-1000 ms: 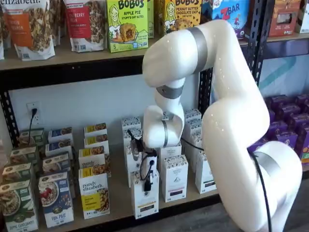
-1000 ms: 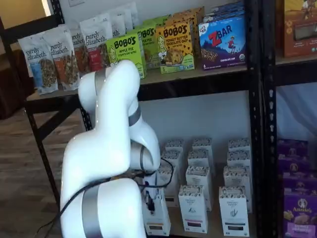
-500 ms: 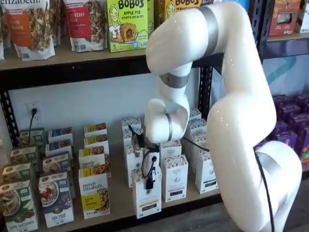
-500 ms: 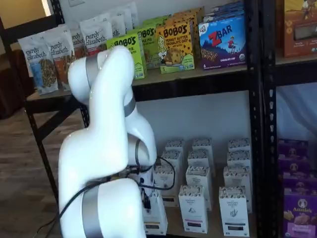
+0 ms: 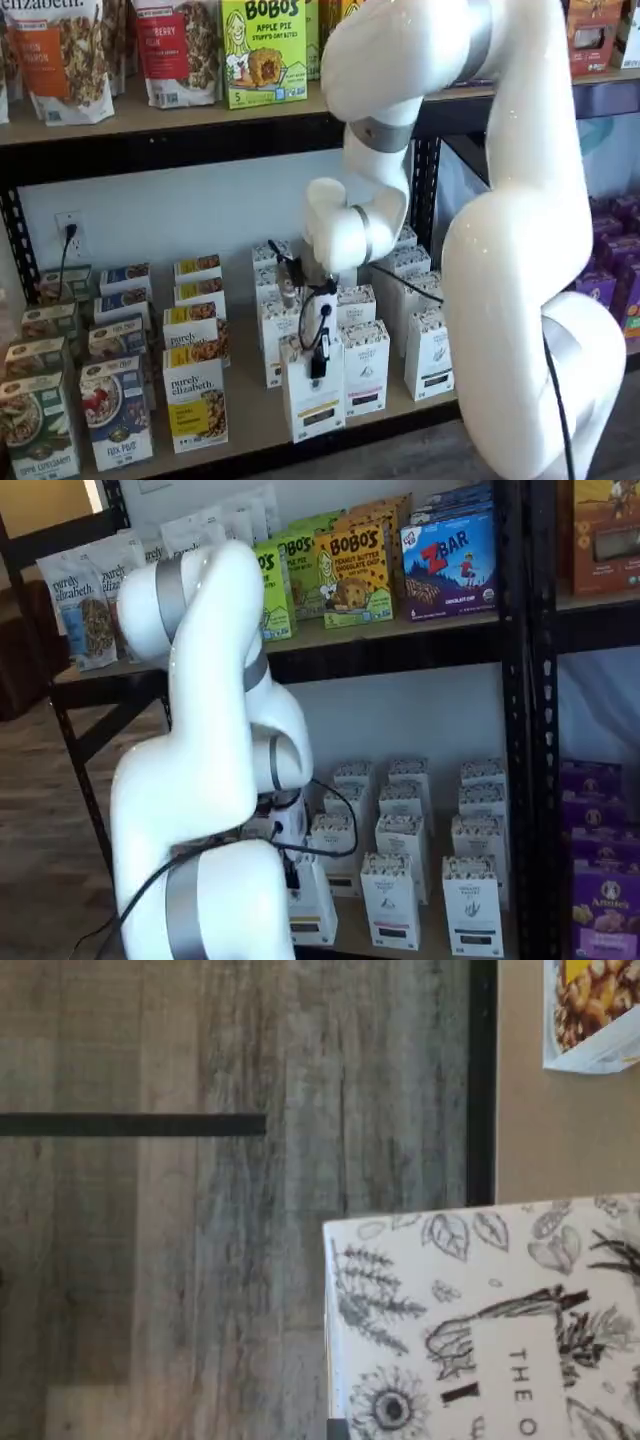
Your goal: Pick up the white box with a yellow strip in the middle, on the bottom shelf, the fourth box from the left
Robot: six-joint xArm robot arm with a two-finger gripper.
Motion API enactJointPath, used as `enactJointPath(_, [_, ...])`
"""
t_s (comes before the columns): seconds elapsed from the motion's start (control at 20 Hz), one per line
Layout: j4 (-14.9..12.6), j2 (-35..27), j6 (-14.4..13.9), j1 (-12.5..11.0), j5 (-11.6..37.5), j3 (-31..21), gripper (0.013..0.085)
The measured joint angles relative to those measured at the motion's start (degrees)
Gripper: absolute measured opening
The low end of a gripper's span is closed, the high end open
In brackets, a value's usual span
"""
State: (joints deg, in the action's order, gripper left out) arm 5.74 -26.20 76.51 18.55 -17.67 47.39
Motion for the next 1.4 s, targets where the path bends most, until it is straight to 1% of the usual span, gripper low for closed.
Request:
enactJointPath(0.05, [-1.8,1.4,-1.5,-0.2,-0.6,-0.9,0.049])
enactJointPath(0.2, [-5.7,4.7,-4.7,-0.7,-1.3,-3.1,0.049])
enactJointPath(0.25, [-6.5,5.9,-5.3,-0.8,-1.4,-4.0,0.049])
enactJointPath(0.3, [-5.6,7.6,-4.4,-0.9,-2.1,-5.0,0.049])
enactJointPath(0.4, [-2.8,10.5,-1.8,-1.0,-4.0,-6.2,0.049])
enactJointPath(0.5, [-0.9,13.3,0.0,-1.2,-5.7,-7.3,0.049])
enactJointPath(0.55, [0.1,15.0,1.1,-1.4,-7.4,-7.7,0.049])
enactJointPath(0.6, [0.4,16.8,1.5,-1.6,-9.2,-8.0,0.049])
enactJointPath(0.85, [0.4,22.3,1.6,-2.1,-15.8,-8.6,0.049])
enactJointPath(1.1, [0.2,27.1,1.4,-2.3,-18.9,-9.9,0.049])
enactJointPath(1.3, [-1.0,30.7,0.3,-2.4,-21.6,-10.9,0.049])
enactJointPath(1.4, [-1.2,32.1,0.2,-2.4,-22.6,-11.3,0.049])
